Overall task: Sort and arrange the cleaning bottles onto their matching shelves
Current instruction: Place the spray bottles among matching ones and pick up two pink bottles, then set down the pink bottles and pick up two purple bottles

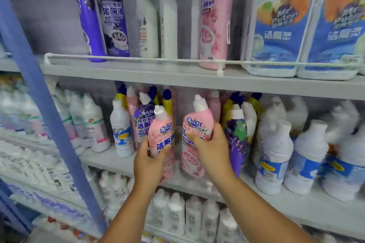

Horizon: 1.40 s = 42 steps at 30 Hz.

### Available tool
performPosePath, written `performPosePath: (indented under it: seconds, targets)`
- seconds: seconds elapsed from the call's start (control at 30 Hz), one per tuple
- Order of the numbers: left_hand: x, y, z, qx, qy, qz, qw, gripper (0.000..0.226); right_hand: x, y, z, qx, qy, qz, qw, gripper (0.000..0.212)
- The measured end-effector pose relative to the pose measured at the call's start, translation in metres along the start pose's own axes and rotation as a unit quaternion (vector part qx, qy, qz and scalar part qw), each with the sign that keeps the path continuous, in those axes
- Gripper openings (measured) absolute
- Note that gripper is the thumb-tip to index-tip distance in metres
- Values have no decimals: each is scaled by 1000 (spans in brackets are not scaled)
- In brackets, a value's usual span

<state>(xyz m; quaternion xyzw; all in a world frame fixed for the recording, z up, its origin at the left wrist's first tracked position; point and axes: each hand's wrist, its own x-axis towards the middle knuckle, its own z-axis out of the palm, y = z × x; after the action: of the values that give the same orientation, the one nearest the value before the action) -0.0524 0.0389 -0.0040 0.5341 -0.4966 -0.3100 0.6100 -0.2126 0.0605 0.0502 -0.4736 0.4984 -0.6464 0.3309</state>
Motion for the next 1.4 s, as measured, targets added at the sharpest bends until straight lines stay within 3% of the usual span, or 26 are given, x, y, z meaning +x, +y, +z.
performPosePath:
  seconds: [0.13, 0.27, 0.33, 0.47, 0.63, 0.7, 0.83, 1.0, 1.13, 1.27, 1.4]
  targets:
    - [29, -15, 7, 2, -40, -1, 999, 40, 35, 30, 30, -33, 69, 7, 997, 45]
    - [45, -25, 9, 62, -107, 4, 992, 44, 64, 49, 48, -61, 110, 10, 992, 37]
    - [46, -33, 6, 95, -117, 14, 988, 50, 81, 51, 54, -91, 117, 24, 989, 43]
    - [48, -46, 3, 110, -133, 25, 985, 52, 112, 64, 64, -128, 94, 13, 987, 63]
    - [63, -53, 8, 112, -132, 11, 985, 55, 112, 87, 60, -225, 54, 85, 969, 56]
    - [69, -57, 13, 116, -122, 10, 986, 58, 99, 82, 57, -218, 66, 101, 968, 61]
    - [75, -66, 32, 130, -108, 8, 986, 54, 54, 67, 45, -134, 41, 64, 988, 45]
    - [58, -83, 39, 174, -172, -41, 969, 49, -9, 57, -6, -34, -27, 121, 992, 31]
    - [-2, -58, 44, 98, -115, -68, 986, 58, -36, 43, -75, -21, -104, 171, 979, 36]
    - [-69, -12, 63, -17, -183, -83, 979, 44, -61, 30, -146, -18, -79, 157, 984, 44]
    - [-128, 36, 108, -72, -232, -56, 968, 44, -80, 19, -233, -39, -6, 118, 992, 33]
